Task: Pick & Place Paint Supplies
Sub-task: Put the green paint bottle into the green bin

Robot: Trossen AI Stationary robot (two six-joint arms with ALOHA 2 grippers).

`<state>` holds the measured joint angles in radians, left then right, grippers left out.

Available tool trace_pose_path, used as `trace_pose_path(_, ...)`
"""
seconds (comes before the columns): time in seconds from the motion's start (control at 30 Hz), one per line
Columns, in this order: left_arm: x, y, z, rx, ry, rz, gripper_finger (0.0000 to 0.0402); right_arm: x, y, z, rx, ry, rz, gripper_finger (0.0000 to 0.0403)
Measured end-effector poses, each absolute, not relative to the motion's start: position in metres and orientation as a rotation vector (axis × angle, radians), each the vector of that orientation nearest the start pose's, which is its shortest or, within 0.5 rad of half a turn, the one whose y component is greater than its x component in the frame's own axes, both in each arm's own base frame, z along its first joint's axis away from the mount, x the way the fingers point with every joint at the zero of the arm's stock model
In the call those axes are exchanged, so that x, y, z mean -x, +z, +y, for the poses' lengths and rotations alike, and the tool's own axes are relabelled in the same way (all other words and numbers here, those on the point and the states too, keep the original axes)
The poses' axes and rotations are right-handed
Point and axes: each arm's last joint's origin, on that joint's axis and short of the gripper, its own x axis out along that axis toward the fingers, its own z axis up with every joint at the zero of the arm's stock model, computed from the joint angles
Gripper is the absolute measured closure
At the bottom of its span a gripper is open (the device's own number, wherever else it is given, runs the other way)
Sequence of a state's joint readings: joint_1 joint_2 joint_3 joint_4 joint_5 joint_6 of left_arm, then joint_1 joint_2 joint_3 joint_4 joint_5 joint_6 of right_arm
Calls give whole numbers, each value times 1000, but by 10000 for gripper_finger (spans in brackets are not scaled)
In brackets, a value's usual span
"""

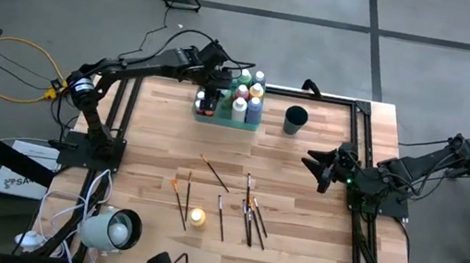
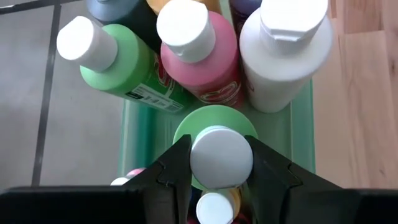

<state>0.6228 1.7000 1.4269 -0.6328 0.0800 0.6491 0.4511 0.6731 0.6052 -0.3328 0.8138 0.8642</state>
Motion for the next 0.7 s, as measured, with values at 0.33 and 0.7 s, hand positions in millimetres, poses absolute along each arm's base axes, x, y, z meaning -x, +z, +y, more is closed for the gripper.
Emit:
trace_pose_path(0.33,-298,281,211,-276,201,981,264,-138,277,43,-607,-474,143,204)
trace_pose_path(0.7,-301,284,214,-304,232,940,238,-137,277,43,-604,-485,136,204)
